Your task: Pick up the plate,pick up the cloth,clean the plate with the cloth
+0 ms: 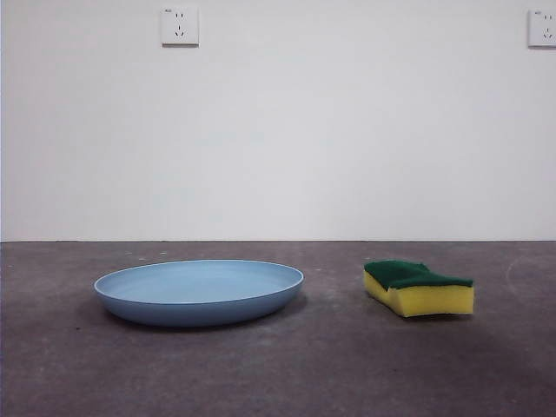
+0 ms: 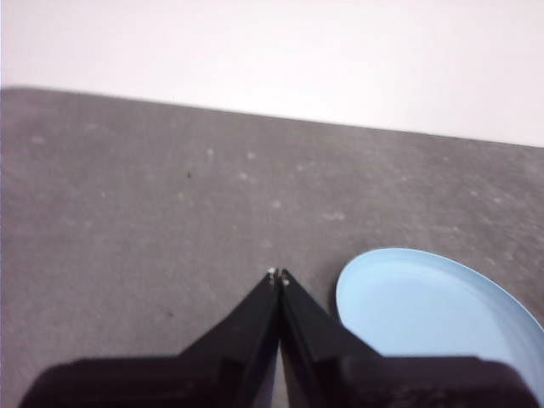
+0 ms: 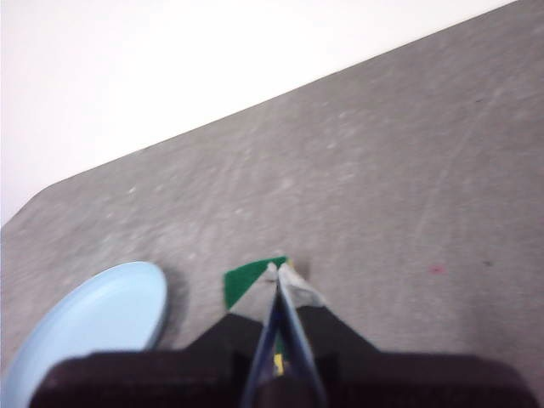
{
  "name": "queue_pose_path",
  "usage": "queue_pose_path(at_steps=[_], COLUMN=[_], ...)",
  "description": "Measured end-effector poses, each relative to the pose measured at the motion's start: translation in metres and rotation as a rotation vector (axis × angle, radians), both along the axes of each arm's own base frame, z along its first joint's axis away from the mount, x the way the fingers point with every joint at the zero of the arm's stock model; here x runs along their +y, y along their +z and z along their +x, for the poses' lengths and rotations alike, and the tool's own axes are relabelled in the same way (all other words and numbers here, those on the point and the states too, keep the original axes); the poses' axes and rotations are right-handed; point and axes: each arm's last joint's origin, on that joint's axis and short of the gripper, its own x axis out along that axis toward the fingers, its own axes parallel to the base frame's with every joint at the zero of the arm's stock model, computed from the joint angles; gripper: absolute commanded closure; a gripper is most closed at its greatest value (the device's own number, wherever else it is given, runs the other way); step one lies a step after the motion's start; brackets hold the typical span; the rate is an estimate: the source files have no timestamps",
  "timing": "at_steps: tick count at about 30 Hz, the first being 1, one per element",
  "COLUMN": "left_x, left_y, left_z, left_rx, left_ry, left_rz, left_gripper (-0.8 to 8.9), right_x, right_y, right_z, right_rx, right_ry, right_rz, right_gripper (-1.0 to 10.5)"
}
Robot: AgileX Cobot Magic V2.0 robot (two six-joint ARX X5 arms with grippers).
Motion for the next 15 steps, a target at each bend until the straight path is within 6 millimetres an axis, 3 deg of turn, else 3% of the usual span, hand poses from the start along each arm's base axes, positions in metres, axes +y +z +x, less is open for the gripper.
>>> queue_pose_path(at_steps=[9, 15], left_x=[-0.006, -0.011], left_y=[0.043, 0.058], left_z=[0.029, 0.062], left_rx=[0.203, 0.375], left_ry=[-0.100, -0.188], left_rz=[-0.030, -0.035], left_gripper=[8.20, 8.18], right_x=[0.009, 0.016], right_y=[0.054, 0.071], right_z=[0.034, 0.069], right_rx=[0.142, 0.328], right_ry=[0.157, 0.242], right_rz=[-0.023, -0.126], right_gripper=[9.5, 9.5])
